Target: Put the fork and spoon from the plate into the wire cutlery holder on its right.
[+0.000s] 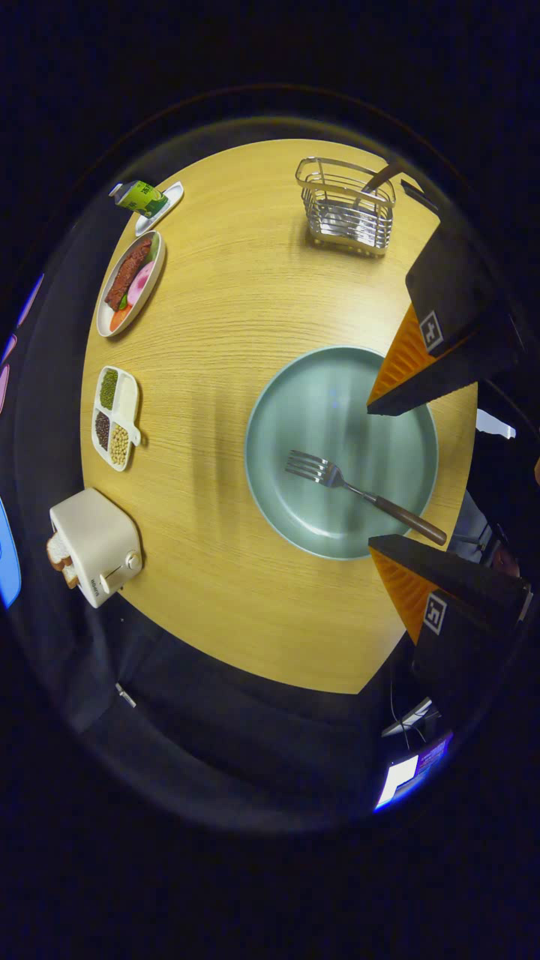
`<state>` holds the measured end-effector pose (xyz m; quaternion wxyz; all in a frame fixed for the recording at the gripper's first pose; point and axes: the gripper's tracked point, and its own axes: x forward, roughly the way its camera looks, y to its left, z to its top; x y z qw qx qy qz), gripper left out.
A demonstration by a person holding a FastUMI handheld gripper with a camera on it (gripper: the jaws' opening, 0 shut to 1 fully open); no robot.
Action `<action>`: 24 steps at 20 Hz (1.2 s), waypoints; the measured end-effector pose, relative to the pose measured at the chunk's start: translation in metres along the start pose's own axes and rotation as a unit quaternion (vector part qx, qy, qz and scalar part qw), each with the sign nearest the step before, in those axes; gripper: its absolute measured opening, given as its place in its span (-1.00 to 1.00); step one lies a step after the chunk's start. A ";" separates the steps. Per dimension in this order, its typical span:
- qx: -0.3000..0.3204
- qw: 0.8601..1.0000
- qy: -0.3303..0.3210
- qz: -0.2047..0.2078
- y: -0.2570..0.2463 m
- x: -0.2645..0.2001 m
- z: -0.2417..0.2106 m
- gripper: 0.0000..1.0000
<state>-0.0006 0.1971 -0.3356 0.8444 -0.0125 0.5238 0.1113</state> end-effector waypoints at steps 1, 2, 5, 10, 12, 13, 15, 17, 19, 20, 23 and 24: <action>0.008 1.000 0.001 -0.008 0.000 0.009 -0.003 0.99; 0.012 1.000 0.001 -0.014 0.001 0.016 -0.007 0.99; 0.007 0.999 0.017 -0.029 0.003 0.035 -0.023 0.99; 0.033 0.998 0.031 -0.044 0.004 0.052 -0.030 0.99; 0.029 0.998 0.037 -0.046 0.005 0.056 -0.033 0.99; 0.023 0.998 0.035 -0.050 0.006 0.057 -0.032 0.98; 0.017 0.998 0.036 -0.052 0.008 0.060 -0.033 0.95; 0.015 0.998 0.037 -0.055 0.009 0.063 -0.034 0.82; 0.015 0.998 0.031 -0.056 0.011 0.064 -0.032 0.69; 0.012 0.998 0.033 -0.060 0.010 0.066 -0.033 0.59; 0.005 0.997 0.037 -0.069 0.008 0.067 -0.035 0.26; 0.005 0.997 0.037 -0.072 0.006 0.066 -0.034 0.13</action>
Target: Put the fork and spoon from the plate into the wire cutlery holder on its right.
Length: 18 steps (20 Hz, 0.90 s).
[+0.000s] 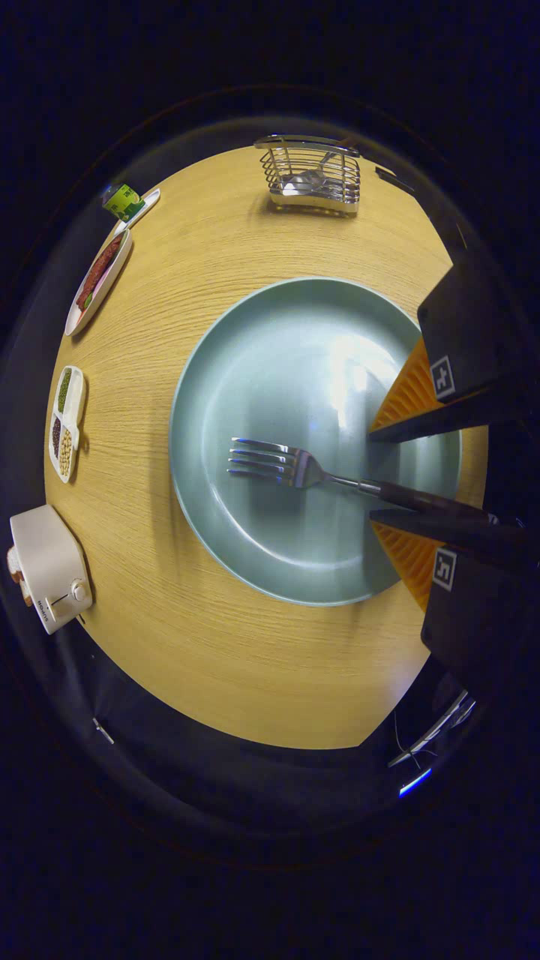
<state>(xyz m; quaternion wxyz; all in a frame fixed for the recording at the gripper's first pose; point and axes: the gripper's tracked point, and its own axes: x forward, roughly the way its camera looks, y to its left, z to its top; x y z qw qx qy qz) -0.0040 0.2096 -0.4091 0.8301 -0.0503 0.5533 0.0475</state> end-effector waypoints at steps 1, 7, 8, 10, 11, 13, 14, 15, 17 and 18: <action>0.002 1.000 0.001 0.003 0.000 0.001 0.000 -0.10; -0.030 0.996 0.019 0.087 0.013 -0.002 -0.007 -0.74; -0.038 0.995 0.015 0.086 0.008 -0.004 -0.005 -0.81; -0.033 0.994 0.016 0.102 0.006 -0.010 -0.002 -0.82; -0.033 0.993 0.017 0.111 0.005 -0.015 0.000 -0.87; -0.042 0.992 0.014 0.116 -0.003 -0.028 0.006 -0.87; -0.045 0.992 0.014 0.119 -0.008 -0.036 0.007 -0.87; -0.048 0.991 0.013 0.123 -0.014 -0.047 0.008 -0.87; -0.052 0.990 0.017 0.131 -0.028 -0.066 0.011 -0.87; -0.049 0.989 0.020 0.141 -0.034 -0.077 0.012 -0.87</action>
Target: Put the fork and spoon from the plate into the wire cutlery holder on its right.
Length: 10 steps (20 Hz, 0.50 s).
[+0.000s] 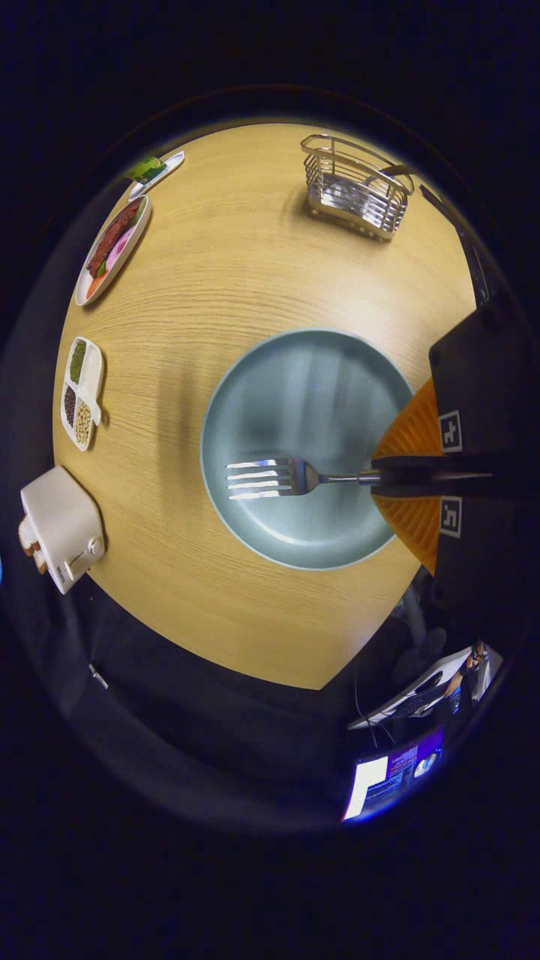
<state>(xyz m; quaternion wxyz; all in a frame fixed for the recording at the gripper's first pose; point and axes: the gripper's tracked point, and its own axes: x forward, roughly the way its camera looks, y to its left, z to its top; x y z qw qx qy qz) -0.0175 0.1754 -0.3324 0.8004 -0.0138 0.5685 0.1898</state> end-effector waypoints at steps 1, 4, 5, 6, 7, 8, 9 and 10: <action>0.003 1.000 0.005 0.009 -0.004 -0.012 0.000 -0.87; -0.007 1.000 0.023 0.008 -0.032 -0.052 -0.006 -0.87; -0.009 0.999 0.031 0.006 -0.043 -0.066 -0.009 -0.87; -0.004 0.999 0.031 0.008 -0.052 -0.080 -0.008 -0.87; 0.002 0.999 0.030 0.010 -0.061 -0.095 -0.007 -0.87; 0.007 0.999 0.032 0.010 -0.073 -0.109 -0.006 -0.88; 0.009 0.999 0.034 0.007 -0.086 -0.122 -0.007 -0.88; 0.008 0.999 0.038 0.002 -0.100 -0.133 -0.007 -0.87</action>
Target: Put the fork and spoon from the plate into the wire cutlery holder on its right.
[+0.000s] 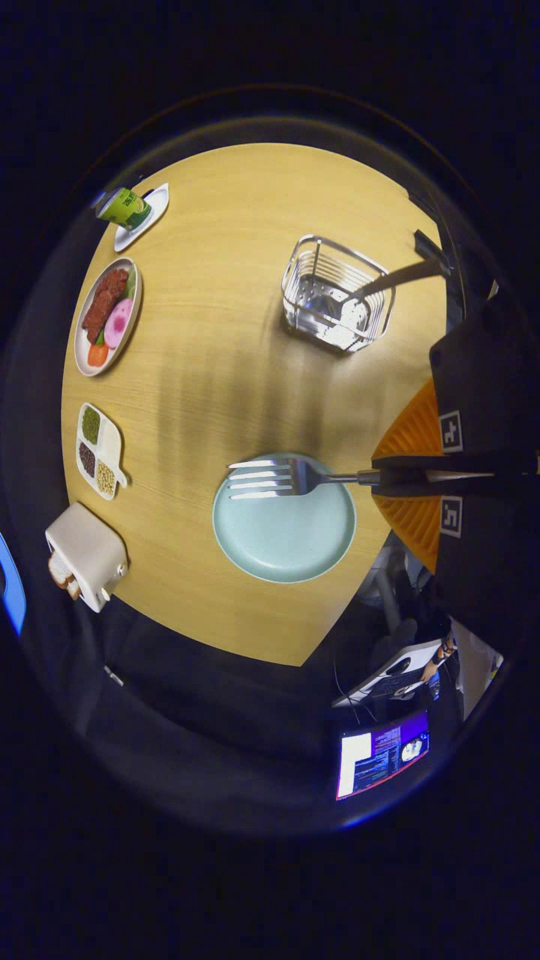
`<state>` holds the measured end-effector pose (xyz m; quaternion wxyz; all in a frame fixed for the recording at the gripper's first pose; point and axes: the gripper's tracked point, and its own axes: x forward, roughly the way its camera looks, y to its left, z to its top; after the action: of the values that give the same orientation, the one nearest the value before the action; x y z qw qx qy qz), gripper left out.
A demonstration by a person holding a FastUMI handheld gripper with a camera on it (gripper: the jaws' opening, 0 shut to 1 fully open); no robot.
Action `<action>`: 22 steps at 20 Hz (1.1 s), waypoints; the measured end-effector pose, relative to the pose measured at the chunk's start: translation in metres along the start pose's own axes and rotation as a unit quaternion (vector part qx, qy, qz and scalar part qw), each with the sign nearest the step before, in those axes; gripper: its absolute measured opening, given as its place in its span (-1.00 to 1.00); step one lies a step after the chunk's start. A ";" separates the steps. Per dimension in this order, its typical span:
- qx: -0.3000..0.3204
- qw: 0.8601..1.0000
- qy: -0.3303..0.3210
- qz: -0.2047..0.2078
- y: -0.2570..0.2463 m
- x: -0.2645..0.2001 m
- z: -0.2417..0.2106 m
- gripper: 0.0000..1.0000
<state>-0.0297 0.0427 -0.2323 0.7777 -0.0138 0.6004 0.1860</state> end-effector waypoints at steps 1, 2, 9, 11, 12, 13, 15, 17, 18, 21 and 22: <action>-0.001 1.000 0.004 -0.005 -0.014 -0.010 -0.001 -0.87; 0.001 1.000 0.007 -0.014 -0.029 -0.019 0.001 -0.87; 0.045 0.996 0.076 -0.023 -0.100 -0.043 -0.011 -0.87; 0.053 0.992 0.115 -0.019 -0.110 -0.044 -0.019 -0.88; 0.059 0.989 0.134 -0.017 -0.115 -0.044 -0.022 -0.88; 0.064 0.986 0.153 -0.016 -0.120 -0.044 -0.024 -0.88; 0.070 0.981 0.181 -0.011 -0.123 -0.044 -0.026 -0.88; 0.064 0.975 0.212 -0.011 -0.126 -0.043 -0.030 -0.88; 0.062 0.973 0.221 -0.013 -0.128 -0.041 -0.031 -0.88; 0.059 0.966 0.252 -0.015 -0.128 -0.039 -0.034 -0.87; 0.058 0.965 0.253 -0.019 -0.128 -0.036 -0.032 -0.87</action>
<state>-0.0282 -0.0940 -0.2332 0.6029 -0.0268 0.7872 0.1271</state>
